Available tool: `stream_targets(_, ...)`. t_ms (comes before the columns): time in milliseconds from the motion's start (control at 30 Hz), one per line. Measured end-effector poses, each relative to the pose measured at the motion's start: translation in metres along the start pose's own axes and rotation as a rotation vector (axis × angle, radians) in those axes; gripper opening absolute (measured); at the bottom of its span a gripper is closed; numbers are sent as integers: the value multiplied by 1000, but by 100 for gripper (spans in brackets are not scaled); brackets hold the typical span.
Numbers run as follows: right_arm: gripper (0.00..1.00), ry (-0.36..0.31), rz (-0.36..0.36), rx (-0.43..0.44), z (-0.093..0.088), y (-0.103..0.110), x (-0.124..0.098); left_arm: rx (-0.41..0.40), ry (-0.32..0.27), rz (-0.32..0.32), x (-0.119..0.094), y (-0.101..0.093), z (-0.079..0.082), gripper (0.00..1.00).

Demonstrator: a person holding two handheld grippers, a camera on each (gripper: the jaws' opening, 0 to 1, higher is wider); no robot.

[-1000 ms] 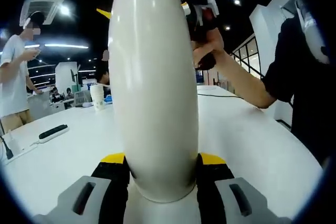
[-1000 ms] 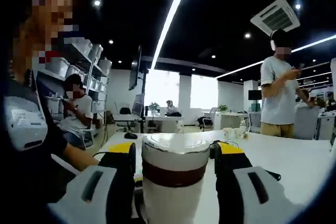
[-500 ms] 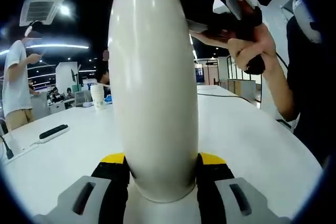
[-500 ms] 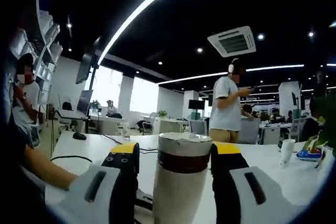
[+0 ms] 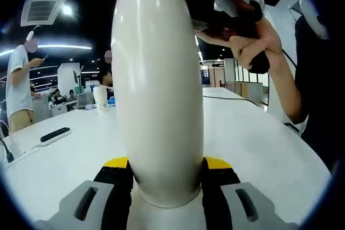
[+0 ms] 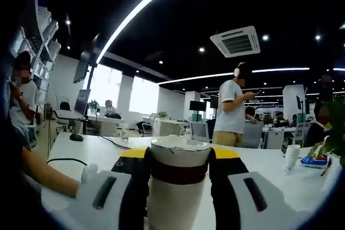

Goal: Grasp the water cup twist off the cup lid place the cup lid on the table

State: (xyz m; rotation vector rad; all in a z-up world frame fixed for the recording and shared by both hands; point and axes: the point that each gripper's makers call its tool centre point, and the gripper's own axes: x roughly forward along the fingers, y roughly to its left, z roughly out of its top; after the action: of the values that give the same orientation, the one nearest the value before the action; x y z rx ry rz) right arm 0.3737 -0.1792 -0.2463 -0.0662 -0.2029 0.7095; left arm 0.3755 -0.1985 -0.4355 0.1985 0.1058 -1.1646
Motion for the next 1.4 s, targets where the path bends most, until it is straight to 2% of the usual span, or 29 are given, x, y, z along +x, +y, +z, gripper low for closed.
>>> stream_targets(133, 45, -15, 122, 35, 0, 2, 1, 0, 0, -1, 0, 0, 0, 51)
stream_targets(267, 45, -43, 294, 76, 0, 5, 2, -1, 0, -1, 0, -1, 0, 51)
stream_targets(467, 45, -56, 547, 89, -1, 8, 1, -1, -1, -3, 0, -1, 0, 51)
stream_targets(600, 46, -45, 567, 67, -1, 8, 2, -2, -1, -3, 0, -2, 1, 51)
stream_targets(733, 48, -10, 515, 105, -7, 5, -1, -1, -1, -3, 0, -2, 1, 51)
stream_targets(767, 51, 4, 466, 116, -10, 2, -2, 0, -1, -3, 0, -2, 1, 51)
stream_targets(833, 60, -19, 402, 157, -7, -1, -5, 0, -1, -3, 1, -2, 1, 51)
stream_targets(900, 61, -51, 306, 216, -3, -6, -9, 0, 0, -3, 1, -2, 1, 51)
stream_targets(967, 61, -68, 191, 180, 0, -11, -15, 0, 0, -2, 1, -2, 1, 51)
stream_targets(1000, 61, -73, 174, 173, 1, -12, -16, 0, 0, -2, 1, -2, 2, 51)
stream_targets(1033, 61, -83, 95, 132, 6, -14, -20, 0, 0, -1, 1, -3, 2, 51)
stream_targets(1067, 61, -106, 51, 115, 13, -13, -23, 0, 0, -1, 1, -2, 2, 51)
stream_targets(1167, 59, -137, -1, 101, 28, -10, -25, 0, 0, 0, 1, -2, 2, 51)
stream_targets(1233, 58, -137, -9, 102, 32, -7, -23, 0, 0, 0, 1, -2, 2, 51)
stream_targets(1400, 53, -81, -39, 43, 23, -5, -10, 0, 1, 1, 1, -2, 1, 51)
